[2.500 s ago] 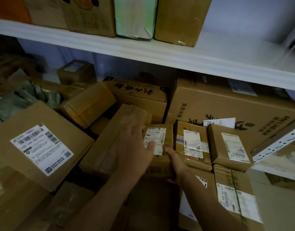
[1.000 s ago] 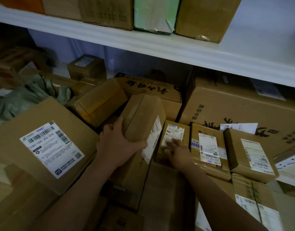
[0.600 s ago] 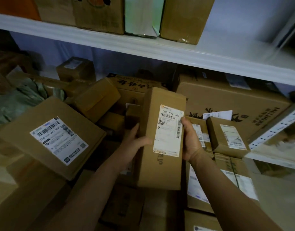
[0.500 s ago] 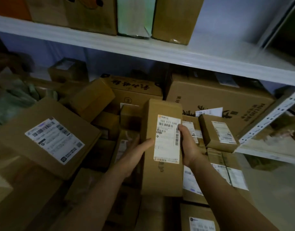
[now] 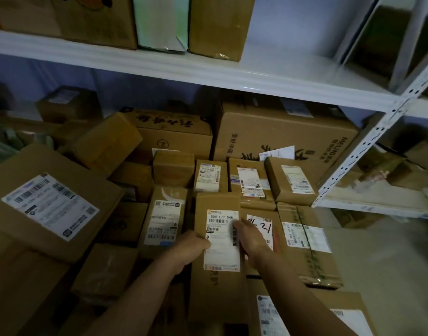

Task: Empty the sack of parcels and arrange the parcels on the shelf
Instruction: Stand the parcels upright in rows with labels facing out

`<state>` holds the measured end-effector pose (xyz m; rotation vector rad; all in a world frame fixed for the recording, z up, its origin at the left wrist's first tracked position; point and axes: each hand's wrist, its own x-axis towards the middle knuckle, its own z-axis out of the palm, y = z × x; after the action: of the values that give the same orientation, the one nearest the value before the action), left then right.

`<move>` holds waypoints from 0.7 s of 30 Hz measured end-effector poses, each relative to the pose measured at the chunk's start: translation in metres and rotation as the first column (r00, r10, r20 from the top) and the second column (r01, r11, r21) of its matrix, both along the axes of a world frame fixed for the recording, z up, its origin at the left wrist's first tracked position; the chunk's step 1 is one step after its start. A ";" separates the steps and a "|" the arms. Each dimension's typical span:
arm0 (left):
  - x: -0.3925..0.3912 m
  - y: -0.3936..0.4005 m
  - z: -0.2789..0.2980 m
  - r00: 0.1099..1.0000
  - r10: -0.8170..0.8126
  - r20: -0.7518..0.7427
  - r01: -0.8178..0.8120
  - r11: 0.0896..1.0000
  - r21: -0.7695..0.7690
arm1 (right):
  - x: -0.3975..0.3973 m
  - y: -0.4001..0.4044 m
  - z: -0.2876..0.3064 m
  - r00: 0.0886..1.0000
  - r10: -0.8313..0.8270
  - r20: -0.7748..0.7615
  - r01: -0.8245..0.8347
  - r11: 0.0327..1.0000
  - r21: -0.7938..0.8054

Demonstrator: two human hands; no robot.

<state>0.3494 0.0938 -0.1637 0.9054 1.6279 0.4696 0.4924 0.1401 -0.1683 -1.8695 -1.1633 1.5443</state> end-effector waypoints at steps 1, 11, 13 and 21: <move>0.001 0.000 -0.003 0.999 0.014 -0.028 -0.015 1.000 -0.005 | -0.001 0.002 -0.001 0.997 0.033 0.066 -0.033 0.999 0.013; 0.009 0.010 -0.033 0.957 0.195 -0.215 -0.165 0.975 0.149 | 0.006 0.017 -0.022 0.853 0.182 0.488 -0.264 0.959 0.103; 0.012 0.013 -0.037 0.945 0.183 -0.270 -0.140 0.975 0.170 | 0.008 0.020 -0.026 0.810 0.211 0.546 -0.314 0.944 0.100; 0.011 0.020 -0.038 0.939 0.135 -0.318 -0.073 0.978 0.198 | 0.016 0.034 -0.038 0.701 0.313 0.641 -0.446 0.893 0.052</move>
<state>0.3607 0.1140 -0.2018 1.0827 1.9697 0.5719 0.5085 0.1743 -0.2062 -2.1502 -2.0365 0.9143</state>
